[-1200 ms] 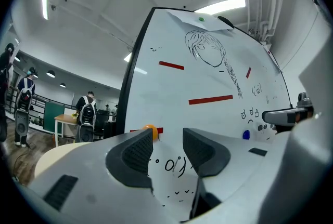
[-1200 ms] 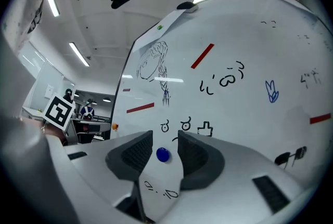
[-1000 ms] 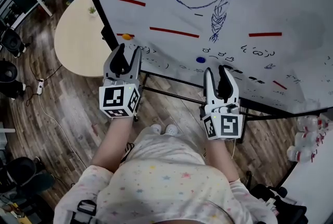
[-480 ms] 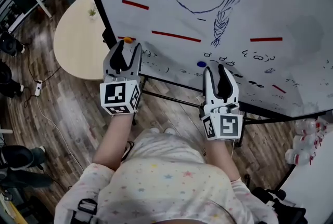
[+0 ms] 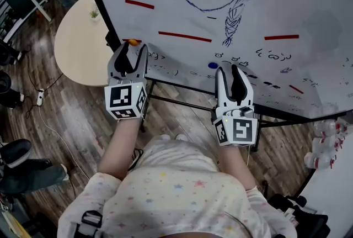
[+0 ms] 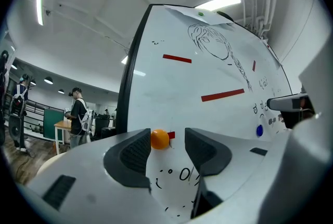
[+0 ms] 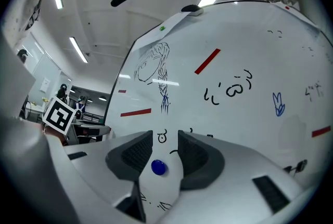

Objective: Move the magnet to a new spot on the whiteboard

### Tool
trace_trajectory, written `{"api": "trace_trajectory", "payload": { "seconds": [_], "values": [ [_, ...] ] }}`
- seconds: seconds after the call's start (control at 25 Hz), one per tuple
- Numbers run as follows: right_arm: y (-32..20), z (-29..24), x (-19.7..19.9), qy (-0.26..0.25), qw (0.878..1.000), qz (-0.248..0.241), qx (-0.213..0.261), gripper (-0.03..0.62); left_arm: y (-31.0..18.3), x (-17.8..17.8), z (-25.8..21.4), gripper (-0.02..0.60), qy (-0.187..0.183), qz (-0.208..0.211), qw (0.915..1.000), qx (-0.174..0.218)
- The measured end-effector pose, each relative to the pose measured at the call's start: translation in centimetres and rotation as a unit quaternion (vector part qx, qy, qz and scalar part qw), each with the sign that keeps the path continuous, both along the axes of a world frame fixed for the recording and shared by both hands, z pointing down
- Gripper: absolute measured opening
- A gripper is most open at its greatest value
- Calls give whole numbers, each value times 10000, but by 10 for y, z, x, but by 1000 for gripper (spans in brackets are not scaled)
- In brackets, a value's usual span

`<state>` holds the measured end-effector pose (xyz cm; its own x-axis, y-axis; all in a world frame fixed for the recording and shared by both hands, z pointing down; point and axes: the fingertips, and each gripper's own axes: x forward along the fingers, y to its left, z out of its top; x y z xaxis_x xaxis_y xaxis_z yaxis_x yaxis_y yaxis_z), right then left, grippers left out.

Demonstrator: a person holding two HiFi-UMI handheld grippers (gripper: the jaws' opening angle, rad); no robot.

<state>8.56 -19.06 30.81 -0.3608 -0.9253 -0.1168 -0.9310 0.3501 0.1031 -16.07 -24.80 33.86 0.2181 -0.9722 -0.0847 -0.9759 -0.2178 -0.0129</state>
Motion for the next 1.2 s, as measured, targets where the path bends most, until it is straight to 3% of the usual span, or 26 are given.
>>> {"api": "trace_trajectory", "payload": {
  "seconds": [0.68,1.2],
  "values": [
    [0,-1,-5,38,10000,-49,6,132,-6,-7,1,183,-117,-150,9998,-59],
    [0,1,3,24,10000,-4,-10,127,-8,-8,3,144,-80,-232,9997,-14]
  ]
}}
